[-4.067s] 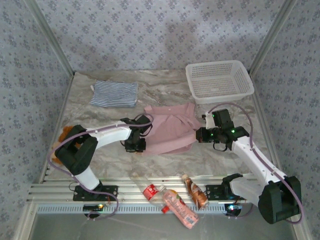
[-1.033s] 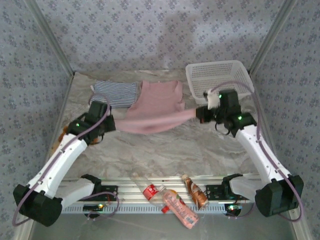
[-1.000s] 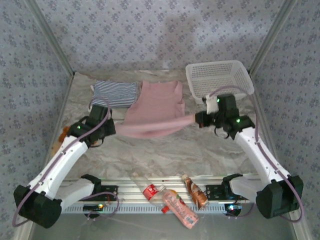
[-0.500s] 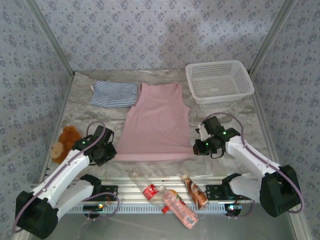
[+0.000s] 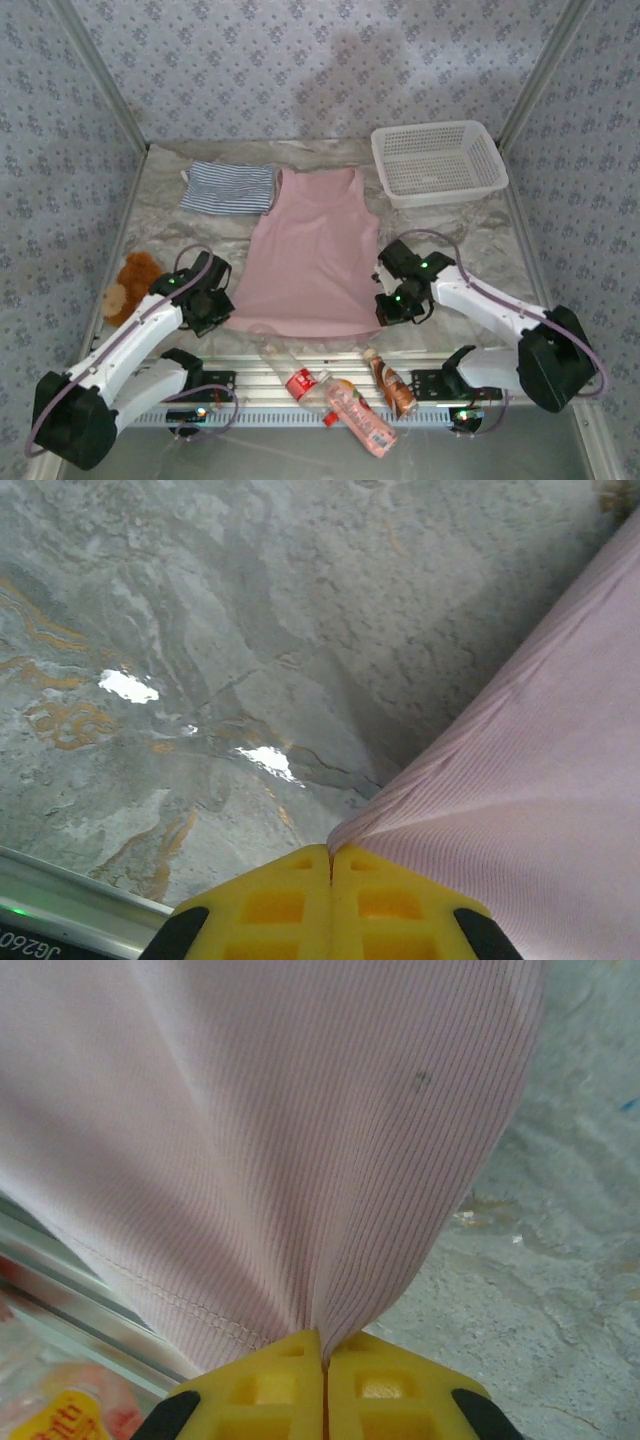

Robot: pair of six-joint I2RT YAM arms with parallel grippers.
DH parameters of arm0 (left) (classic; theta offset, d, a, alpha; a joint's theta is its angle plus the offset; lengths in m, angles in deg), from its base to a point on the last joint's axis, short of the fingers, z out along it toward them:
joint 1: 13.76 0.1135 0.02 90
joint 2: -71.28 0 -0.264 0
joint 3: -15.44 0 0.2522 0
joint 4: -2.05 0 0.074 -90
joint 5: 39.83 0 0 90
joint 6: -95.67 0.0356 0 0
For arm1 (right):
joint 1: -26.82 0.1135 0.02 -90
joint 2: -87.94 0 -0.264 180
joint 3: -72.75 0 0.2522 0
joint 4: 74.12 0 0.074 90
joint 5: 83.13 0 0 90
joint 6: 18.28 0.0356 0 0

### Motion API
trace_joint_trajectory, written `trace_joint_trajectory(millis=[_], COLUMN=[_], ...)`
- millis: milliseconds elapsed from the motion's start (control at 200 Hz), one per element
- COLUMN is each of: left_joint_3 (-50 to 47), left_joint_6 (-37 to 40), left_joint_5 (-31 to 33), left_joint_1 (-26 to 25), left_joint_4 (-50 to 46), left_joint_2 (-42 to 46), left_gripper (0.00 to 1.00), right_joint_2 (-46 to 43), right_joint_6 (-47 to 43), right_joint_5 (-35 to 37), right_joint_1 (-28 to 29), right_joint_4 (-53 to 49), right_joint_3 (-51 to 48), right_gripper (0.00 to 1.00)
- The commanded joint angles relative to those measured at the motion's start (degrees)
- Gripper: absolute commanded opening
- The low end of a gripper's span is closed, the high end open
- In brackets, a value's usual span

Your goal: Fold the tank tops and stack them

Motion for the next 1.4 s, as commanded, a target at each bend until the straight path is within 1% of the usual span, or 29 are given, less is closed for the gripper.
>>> trace_joint_trajectory(millis=[0, 45, 140, 260, 360, 395, 435, 520, 605, 665, 735, 795, 889, 964, 1064, 1214, 1394], left_joint_3=[0.0, 0.1, 0.2, 1.0, 2.1, 2.8, 3.6, 5.6, 8.0, 9.3, 10.3, 11.4, 14.5, 16.1, 17.8, 19.7, 20.4], left_joint_6=[0.7, 1.0, 1.3, 1.2, 1.4, 1.4, 1.4, 1.6, 2.2, 3.5, 3.9, 4.7, 6.6, 8.2, 10.2, 13.6, 17.1], left_joint_5=[3.4, 4.0, 4.8, 4.6, 5.0, 5.1, 5.3, 6.3, 6.8, 5.5, 3.1, 1.6, 1.2, 0.7, -0.6, 1.0, 2.0], left_joint_1=[-0.1, -0.1, -0.1, -0.1, -0.1, -0.1, -0.1, -0.1, -0.1, -0.2, -0.3, -1.0, -2.6, -3.2, -3.4, -3.1, -0.9], left_joint_4=[-2.7, -3.6, -4.8, -5.7, -6.7, -7.3, -8.1, -9.8, -10.2, -7.9, -3.4, 0.3, 3.9, 7.4, 10.4, 11.3, 11.5], left_joint_2=[-1.7, -2.1, -1.8, -1.7, -1.4, -1.4, -1.4, -1.2, -1.6, -2.5, -4.5, -7.7, -14.4, -18.9, -24.6, -31.4, -37.3], left_gripper=[0.00, 0.00, 0.03, 0.09, 0.21, 0.28, 0.32, 0.36, 0.41, 0.42, 0.44, 0.44, 0.45, 0.45, 0.45, 0.45, 0.43], right_joint_2=[1.3, 1.1, 1.0, 0.1, -1.1, -1.4, -1.5, -1.0, 0.2, 1.9, 4.5, 7.4, 11.8, 15.5, 21.3, 28.3, 33.4], right_joint_6=[0.4, 0.4, 0.5, 0.1, 0.0, -0.4, -0.9, -1.2, -0.2, 0.4, 2.1, 3.0, 4.1, 4.2, 4.4, 3.8, 2.6], right_joint_5=[3.5, 3.7, 4.0, 3.3, 0.8, 0.6, 0.7, 0.1, -1.1, -2.3, -1.9, -1.7, -1.0, -0.3, -0.6, -1.1, -0.4], right_joint_1=[1.4, 1.6, 2.0, 2.1, 1.0, 0.2, -0.7, -3.0, -5.8, -7.7, -9.4, -10.4, -11.2, -11.4, -12.2, -12.1, -12.0], right_joint_4=[-4.3, -4.3, -5.1, -7.1, -8.5, -8.6, -8.6, -6.5, -0.5, 4.9, 11.9, 18.1, 26.8, 31.1, 32.4, 34.1, 33.4], right_joint_3=[1.4, 1.4, 1.8, 3.2, 5.2, 6.3, 7.6, 10.1, 11.1, 11.8, 12.2, 12.7, 13.4, 14.3, 17.2, 20.2, 22.3], right_gripper=[0.10, 0.11, 0.17, 0.31, 0.35, 0.36, 0.37, 0.40, 0.42, 0.43, 0.46, 0.47, 0.48, 0.49, 0.49, 0.49, 0.49])
